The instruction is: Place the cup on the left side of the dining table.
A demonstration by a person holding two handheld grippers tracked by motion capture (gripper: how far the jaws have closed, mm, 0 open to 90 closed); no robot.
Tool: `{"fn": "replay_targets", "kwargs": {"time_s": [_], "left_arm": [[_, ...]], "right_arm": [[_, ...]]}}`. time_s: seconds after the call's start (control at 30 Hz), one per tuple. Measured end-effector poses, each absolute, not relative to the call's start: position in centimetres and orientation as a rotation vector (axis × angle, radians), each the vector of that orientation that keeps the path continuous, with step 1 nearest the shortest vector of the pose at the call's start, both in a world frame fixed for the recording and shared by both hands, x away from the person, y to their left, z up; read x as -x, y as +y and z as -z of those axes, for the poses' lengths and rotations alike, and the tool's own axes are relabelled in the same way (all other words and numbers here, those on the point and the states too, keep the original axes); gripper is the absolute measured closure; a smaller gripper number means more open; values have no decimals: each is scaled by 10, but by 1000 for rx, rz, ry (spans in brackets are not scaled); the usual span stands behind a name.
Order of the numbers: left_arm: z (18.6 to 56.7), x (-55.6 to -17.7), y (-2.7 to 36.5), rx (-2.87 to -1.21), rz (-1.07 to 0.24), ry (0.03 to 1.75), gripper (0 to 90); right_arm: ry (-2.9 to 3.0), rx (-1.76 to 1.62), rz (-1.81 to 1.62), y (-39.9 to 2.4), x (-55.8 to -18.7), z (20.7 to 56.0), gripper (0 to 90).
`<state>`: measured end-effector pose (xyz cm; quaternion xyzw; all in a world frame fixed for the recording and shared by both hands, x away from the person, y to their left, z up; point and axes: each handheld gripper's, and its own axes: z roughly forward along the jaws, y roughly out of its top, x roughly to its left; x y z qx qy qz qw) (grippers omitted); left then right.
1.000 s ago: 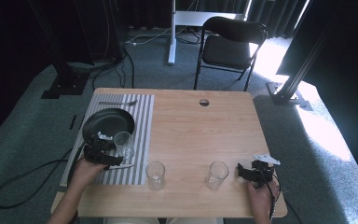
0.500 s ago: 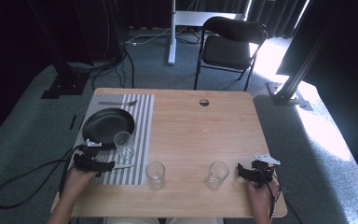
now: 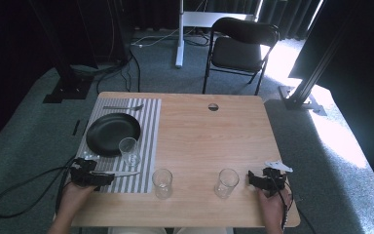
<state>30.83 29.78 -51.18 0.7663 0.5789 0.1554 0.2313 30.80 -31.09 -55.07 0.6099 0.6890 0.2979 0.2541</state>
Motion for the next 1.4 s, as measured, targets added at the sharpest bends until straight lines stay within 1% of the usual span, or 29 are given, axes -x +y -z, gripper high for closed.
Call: {"fn": "replay_targets", "kwargs": {"time_s": [0.37, 0.43, 0.6, 0.7, 0.97, 1.4], "left_arm": [[531, -293, 309, -2036, -440, 1627, 16], [534, -290, 310, -2007, -477, 1625, 16], [539, -281, 312, -1933, -523, 1593, 16], [542, -279, 310, -1943, -570, 1576, 16], [546, -275, 307, -1938, -634, 1556, 16], [547, -271, 302, -1901, -656, 1610, 15]], "right_arm": [[1871, -1660, -809, -311, -308, 551, 118], [1871, -1659, -809, -311, -308, 551, 118], [1871, -1660, -809, -311, -308, 551, 118], [1871, -1659, -809, -311, -308, 551, 117], [1871, -1659, -809, -311, -308, 551, 118], [1871, -1659, -809, -311, -308, 551, 117]]}}
